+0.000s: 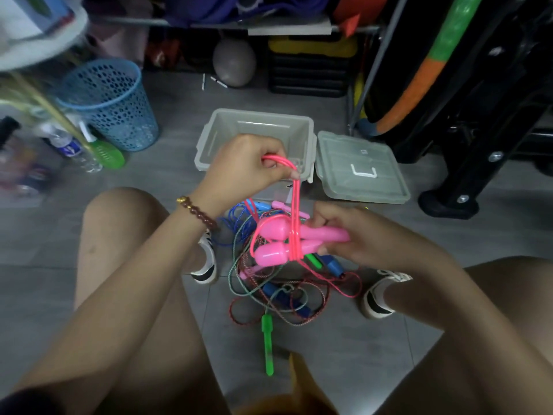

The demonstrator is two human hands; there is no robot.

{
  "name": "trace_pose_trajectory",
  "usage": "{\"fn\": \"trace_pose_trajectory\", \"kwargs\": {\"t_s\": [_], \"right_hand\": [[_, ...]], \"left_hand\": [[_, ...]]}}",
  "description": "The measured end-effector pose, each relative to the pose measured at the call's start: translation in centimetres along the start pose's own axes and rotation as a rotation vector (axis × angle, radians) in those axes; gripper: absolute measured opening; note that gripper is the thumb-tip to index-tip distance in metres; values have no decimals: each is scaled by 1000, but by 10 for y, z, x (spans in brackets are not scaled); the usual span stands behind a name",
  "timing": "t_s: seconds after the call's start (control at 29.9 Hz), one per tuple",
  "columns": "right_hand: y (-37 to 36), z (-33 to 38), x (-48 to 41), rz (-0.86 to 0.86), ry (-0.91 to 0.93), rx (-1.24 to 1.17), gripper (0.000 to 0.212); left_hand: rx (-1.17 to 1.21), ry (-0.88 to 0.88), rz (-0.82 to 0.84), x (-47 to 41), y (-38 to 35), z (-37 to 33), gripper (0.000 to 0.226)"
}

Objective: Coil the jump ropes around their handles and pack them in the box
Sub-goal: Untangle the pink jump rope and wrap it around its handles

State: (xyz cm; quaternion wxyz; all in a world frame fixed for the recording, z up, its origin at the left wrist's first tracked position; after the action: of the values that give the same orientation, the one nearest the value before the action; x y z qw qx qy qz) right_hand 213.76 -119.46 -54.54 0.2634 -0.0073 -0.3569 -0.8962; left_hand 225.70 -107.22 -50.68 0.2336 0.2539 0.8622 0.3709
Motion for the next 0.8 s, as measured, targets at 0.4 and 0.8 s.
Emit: {"fn": "trace_pose_trajectory", "kwargs": {"t_s": [0.4,0.8], "right_hand": [[42,17,19,-309,230,-708,33],[87,-33,44,-913,-174,-65,55]], "left_hand": [[551,95,341,3,-46,-3,25],[307,100,296,13,-86,-18,26]]}}
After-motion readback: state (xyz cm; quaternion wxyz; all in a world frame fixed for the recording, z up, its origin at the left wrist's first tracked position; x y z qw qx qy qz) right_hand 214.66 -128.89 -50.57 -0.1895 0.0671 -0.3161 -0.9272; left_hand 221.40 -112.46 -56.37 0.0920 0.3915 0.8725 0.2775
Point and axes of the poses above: each hand's wrist, its own x-axis away from the middle knuckle, its own y-axis out of the back of the hand, z = x × y, the point moved 7 cm from there along -x, towards the middle knuckle, and after that the axes turned 6 degrees about z, right-handed, at the moved point
